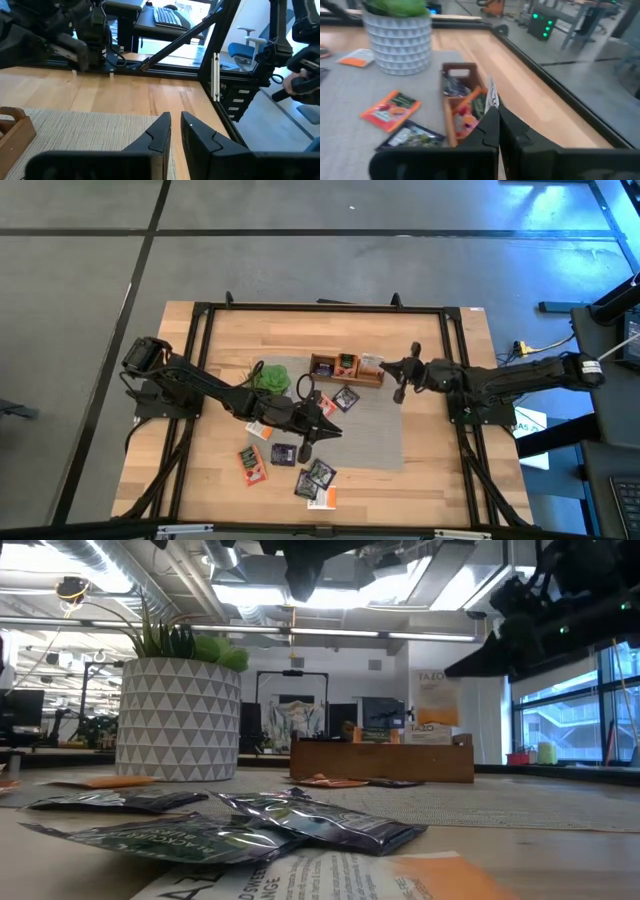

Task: Pick & Place Tea
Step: Put the white tea bag into the right section of the wooden organizer

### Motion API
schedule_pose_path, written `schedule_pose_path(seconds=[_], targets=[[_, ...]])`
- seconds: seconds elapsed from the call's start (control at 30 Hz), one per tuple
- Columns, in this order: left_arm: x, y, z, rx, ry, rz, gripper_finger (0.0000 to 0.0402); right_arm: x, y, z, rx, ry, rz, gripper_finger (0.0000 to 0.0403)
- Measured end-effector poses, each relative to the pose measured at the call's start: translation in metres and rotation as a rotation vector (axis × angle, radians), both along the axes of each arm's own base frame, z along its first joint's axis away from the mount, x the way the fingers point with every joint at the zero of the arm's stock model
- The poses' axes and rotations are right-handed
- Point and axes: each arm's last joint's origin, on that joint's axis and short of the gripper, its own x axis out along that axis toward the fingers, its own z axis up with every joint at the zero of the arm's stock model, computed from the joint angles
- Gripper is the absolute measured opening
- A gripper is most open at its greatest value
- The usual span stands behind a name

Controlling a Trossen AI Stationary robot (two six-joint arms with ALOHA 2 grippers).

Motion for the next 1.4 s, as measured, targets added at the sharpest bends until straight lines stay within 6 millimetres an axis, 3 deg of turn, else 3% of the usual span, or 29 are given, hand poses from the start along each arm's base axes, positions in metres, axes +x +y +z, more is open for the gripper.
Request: schedule_pose_path(seconds=[0.43, 1.07, 1.4], targets=[[0.0, 0.0, -0.001, 0.001, 0.005, 0.0, 0.004, -0.001, -0.015, -0.01, 0.06, 0.001, -0.006, 0.0004], [0.0, 0.0, -0.001, 0.001, 0.006, 0.0, 0.0038, 0.01, -0.019, -0.032, 0.047, 0.116, -0.017, 0.0006], [0.0, 0.0, -0.001, 0.001, 0.006, 0.0, 0.0042, 0.013, -0.019, -0.038, 0.005, 0.167, -0.005, 0.0061]])
